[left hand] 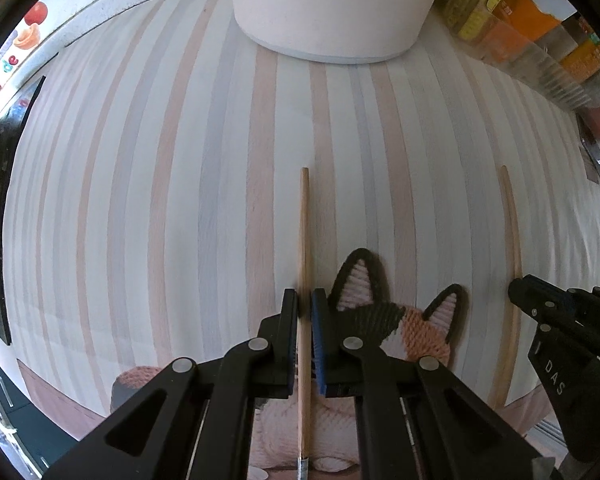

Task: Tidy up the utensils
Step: 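Lift both light chopsticks upright and carry them over the cream holder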

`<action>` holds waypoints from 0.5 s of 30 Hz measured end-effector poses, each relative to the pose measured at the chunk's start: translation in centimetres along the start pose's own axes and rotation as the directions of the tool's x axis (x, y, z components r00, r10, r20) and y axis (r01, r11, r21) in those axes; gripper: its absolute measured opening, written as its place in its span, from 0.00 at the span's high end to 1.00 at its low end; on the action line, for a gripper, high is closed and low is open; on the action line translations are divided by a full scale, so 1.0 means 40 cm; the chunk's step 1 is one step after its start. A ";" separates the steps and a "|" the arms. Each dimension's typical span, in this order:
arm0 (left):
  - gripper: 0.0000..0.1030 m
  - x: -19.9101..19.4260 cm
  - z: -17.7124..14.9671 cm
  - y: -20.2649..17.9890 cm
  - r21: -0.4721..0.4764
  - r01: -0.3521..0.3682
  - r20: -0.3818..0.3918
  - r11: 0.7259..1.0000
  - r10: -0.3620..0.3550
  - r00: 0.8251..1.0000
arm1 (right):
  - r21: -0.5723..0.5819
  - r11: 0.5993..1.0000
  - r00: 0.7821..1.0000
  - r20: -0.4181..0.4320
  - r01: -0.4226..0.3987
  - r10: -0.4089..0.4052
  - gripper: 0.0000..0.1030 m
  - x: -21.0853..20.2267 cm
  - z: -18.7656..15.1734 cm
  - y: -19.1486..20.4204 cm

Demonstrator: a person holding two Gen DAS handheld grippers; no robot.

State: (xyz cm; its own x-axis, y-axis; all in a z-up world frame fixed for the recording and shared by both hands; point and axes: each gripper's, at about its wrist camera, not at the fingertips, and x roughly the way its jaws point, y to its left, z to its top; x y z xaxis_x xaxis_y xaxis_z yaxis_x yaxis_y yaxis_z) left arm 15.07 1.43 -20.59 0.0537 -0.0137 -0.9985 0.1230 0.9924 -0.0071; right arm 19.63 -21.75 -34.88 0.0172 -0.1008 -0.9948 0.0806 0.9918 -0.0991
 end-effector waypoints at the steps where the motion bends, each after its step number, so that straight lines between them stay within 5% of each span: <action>1: 0.96 0.000 0.000 -0.002 -0.003 0.001 0.003 1.000 -0.001 1.000 | -0.006 1.000 1.000 0.001 0.004 -0.004 0.91 0.004 0.009 -0.006; 8: 0.96 -0.077 -0.013 0.000 0.022 -0.020 0.077 1.000 0.018 0.997 | 0.037 0.998 0.998 0.028 -0.053 0.052 0.93 0.001 0.001 -0.001; 15: 0.96 -0.217 -0.019 0.000 0.028 -0.010 0.211 1.000 0.004 0.978 | 0.033 0.993 0.982 0.155 -0.118 0.111 0.93 -0.106 -0.027 0.013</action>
State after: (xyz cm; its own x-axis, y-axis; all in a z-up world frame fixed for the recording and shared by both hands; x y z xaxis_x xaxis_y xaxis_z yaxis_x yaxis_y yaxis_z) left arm 13.87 1.64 -11.95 0.2616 -0.0349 -0.9645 0.1499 0.9887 0.0049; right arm 18.50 -20.72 -30.73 0.1806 -0.0009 -0.9836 0.1109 0.9936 0.0194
